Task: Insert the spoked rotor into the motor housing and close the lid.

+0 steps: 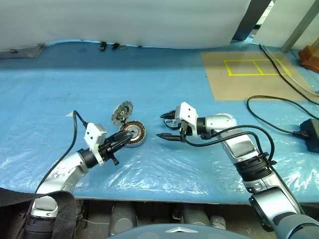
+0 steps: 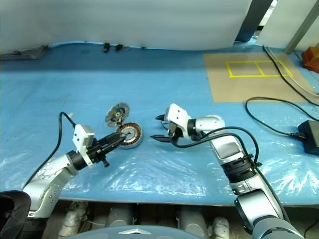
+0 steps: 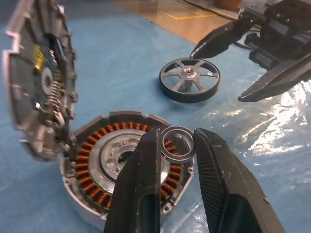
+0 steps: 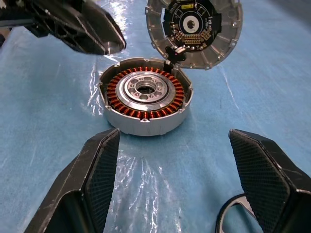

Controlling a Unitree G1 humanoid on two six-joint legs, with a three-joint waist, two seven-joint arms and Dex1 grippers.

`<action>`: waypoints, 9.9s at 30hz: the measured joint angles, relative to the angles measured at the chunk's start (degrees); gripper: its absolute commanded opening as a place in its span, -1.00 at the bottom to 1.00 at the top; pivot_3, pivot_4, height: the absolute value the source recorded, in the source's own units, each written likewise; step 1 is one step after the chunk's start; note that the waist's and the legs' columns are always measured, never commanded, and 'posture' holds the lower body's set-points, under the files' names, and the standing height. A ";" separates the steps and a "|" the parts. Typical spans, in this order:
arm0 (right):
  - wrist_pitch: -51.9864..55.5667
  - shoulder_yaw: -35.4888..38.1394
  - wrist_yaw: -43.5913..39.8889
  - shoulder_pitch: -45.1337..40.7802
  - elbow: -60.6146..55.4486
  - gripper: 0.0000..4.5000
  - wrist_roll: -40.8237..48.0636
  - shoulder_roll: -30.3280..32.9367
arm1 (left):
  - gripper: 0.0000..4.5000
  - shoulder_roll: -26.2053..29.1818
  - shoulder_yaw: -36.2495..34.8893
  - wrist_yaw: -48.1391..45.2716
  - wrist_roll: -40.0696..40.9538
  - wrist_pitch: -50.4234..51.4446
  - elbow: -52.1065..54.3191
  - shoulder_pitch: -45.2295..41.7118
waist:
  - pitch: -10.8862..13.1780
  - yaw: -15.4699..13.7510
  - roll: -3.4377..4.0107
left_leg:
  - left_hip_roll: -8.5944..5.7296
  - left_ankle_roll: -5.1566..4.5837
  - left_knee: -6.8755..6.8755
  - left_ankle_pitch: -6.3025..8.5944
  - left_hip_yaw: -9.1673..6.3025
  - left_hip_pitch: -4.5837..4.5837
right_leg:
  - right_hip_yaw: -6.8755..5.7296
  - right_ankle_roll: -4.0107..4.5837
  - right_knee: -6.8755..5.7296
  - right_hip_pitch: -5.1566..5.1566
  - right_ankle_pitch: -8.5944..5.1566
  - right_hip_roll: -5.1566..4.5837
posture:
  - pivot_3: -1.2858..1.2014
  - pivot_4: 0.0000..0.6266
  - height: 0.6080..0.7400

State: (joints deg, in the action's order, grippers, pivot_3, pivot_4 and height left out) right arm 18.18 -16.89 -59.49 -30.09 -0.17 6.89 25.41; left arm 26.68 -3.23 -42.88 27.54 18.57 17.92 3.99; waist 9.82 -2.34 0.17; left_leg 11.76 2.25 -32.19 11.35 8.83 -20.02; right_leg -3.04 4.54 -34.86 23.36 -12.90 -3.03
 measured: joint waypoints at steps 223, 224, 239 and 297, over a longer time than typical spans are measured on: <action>-4.60 -4.10 3.62 1.85 4.19 0.67 -5.82 -3.21 | -1.00 -5.10 4.20 6.55 -10.05 -3.13 -12.25 -8.49 | 0.00 -0.14 0.00 | -0.03 0.02 -0.03 -0.01 -0.05 -0.05 | -0.03 -0.01 0.02 -0.07 0.00 -0.03 | 0.03 -0.52 1.00; -4.67 -4.10 3.62 1.85 4.19 0.67 -5.82 -3.27 | -1.00 -5.32 3.53 7.00 -10.03 -3.61 -12.83 -8.63 | 0.00 -0.13 0.00 | -0.03 0.02 -0.03 -0.01 -0.05 -0.05 | -0.03 -0.01 0.02 -0.07 0.00 -0.03 | 0.03 -0.52 1.00; -5.27 -4.10 3.64 1.84 5.41 0.67 -6.02 -3.38 | -1.00 -5.57 3.11 5.35 -9.79 -4.98 -14.77 -9.63 | 0.00 -0.16 0.00 | -0.03 0.02 -0.02 -0.01 -0.06 -0.07 | -0.04 -0.01 0.04 -0.01 0.00 -0.03 | 0.03 -0.52 1.00; -6.33 -4.29 3.60 1.81 6.18 0.67 -7.84 -4.49 | -1.00 0.24 9.38 -1.66 -16.12 -5.70 -15.54 -14.87 | 0.00 -0.16 0.01 | -0.06 0.10 -0.02 -0.06 -0.07 -0.03 | -0.04 0.00 0.02 -0.07 0.01 -0.06 | 0.03 -0.52 1.00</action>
State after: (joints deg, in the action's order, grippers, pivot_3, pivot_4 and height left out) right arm 11.85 -21.18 -55.90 -28.28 6.01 -0.94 20.91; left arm 26.92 6.14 -44.53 11.42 12.87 2.38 -10.88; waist 9.82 -2.50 0.18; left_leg 11.70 2.35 -32.21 11.30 8.76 -20.05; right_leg -3.09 4.54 -34.84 23.29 -12.90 -3.08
